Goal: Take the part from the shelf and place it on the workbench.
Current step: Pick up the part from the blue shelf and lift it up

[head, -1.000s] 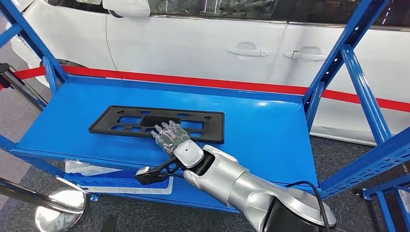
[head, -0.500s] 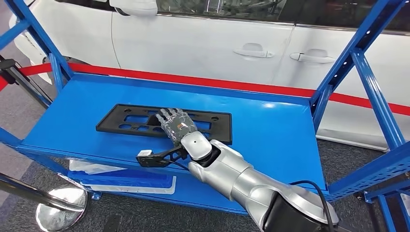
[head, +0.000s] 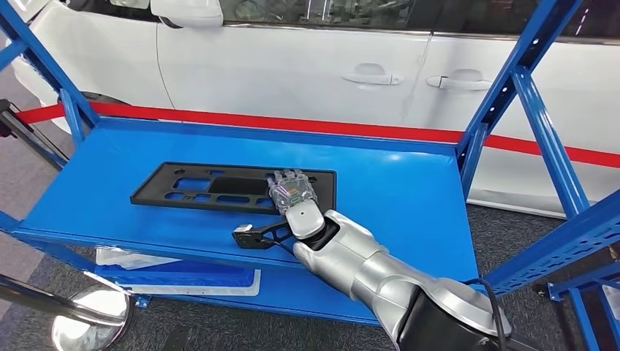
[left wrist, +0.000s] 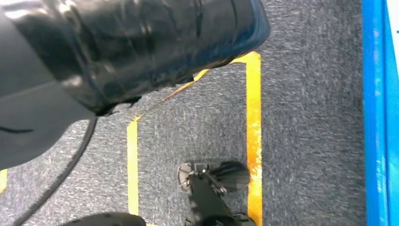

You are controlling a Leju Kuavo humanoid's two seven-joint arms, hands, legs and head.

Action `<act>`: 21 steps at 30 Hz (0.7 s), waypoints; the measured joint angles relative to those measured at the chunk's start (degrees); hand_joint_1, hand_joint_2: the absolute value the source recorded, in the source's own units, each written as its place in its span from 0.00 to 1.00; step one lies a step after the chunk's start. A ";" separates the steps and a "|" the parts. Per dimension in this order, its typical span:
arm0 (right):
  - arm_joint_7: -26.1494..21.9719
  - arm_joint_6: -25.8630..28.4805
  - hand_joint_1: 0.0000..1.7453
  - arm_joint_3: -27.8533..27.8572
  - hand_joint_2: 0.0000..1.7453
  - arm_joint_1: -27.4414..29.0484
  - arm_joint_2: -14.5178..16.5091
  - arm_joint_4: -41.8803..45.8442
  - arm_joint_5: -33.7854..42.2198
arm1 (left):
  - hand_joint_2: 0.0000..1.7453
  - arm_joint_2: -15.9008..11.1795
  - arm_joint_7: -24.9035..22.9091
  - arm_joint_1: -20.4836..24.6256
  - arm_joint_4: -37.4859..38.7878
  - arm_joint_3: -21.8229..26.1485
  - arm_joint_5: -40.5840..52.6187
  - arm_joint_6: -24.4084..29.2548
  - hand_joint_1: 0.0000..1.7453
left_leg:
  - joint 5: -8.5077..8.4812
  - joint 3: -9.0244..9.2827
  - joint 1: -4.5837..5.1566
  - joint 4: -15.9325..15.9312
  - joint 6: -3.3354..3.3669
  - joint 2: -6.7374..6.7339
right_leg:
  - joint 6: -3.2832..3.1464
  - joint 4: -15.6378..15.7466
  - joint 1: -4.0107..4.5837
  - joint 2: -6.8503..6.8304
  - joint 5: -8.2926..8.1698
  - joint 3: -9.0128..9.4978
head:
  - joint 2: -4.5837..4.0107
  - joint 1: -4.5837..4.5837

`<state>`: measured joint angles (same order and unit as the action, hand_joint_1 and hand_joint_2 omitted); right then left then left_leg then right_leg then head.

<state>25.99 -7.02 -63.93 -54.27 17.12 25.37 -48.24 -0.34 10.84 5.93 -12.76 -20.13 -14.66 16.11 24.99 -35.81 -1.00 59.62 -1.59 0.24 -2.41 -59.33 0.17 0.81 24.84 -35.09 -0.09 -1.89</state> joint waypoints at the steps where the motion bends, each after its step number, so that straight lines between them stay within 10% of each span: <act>1: 0.21 -0.18 0.00 0.00 1.00 -0.05 -0.01 -0.23 -0.26 | 0.00 0.01 0.03 0.01 0.00 -0.08 -0.10 0.01 0.00 | -0.11 0.62 0.14 -1.32 0.33 0.04 | 0.25 -0.07 0.09 0.01 0.06 -0.07 | 0.00 0.02; 5: 1.41 -0.18 0.00 0.00 1.00 -0.27 -0.11 -0.89 -2.60 | 0.00 0.08 0.16 -0.15 0.00 -0.35 -0.43 0.03 0.00 | -0.33 0.97 0.04 -2.08 1.74 -0.01 | 1.47 -0.95 0.08 -0.07 0.78 -0.51 | 0.00 0.10; 9: 2.30 0.25 0.00 -0.03 1.00 -0.56 -0.52 -1.26 -5.29 | 0.00 0.14 0.38 -0.07 0.00 -0.39 -0.49 0.04 0.00 | -0.41 1.17 -0.08 -2.43 2.67 -0.16 | 2.38 -12.84 -0.34 -0.25 6.52 -6.36 | 0.00 0.51; 11: 2.36 0.27 0.00 -0.06 1.00 -0.41 -0.79 -1.51 -5.42 | 0.00 0.16 0.39 -0.15 0.00 -0.40 -0.50 0.03 0.00 | -0.31 1.18 -0.10 -2.33 2.65 -0.11 | 2.49 -15.51 -0.54 -0.26 6.47 -7.94 | -0.01 0.52; 15: 2.44 0.33 0.00 -0.07 1.00 -0.57 -0.97 -1.76 -5.44 | 0.00 0.34 0.40 -0.14 0.00 -0.41 -0.51 0.02 0.00 | 0.20 1.16 -0.08 -1.72 1.82 0.06 | 2.04 -3.11 -0.64 -0.28 0.28 -2.10 | 0.00 0.50; 18: 2.45 0.42 0.00 -0.07 1.00 -0.67 -1.02 -1.87 -5.56 | 0.00 0.36 0.40 -0.09 0.00 -0.41 -0.51 0.03 0.00 | 0.26 1.07 -0.04 -1.68 0.88 0.08 | 1.28 -0.70 -0.29 -0.12 0.01 -0.98 | 0.01 0.42; 21: 2.47 0.46 0.56 -0.08 1.00 -0.73 -1.07 -1.95 -5.75 | 0.00 0.35 0.41 -0.09 0.00 -0.43 -0.50 0.04 0.00 | 1.54 0.35 -0.26 -0.11 -0.01 0.00 | 0.33 -0.23 -0.52 -0.12 -0.28 -0.67 | 0.01 0.30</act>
<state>28.46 -6.56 -64.01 -55.00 16.05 23.42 -53.99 0.01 11.25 5.84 -12.76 -20.56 -15.16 16.15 26.53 -35.45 -1.26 59.51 -1.60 0.24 -2.08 -59.56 -0.35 0.69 24.56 -35.75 -0.09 -1.59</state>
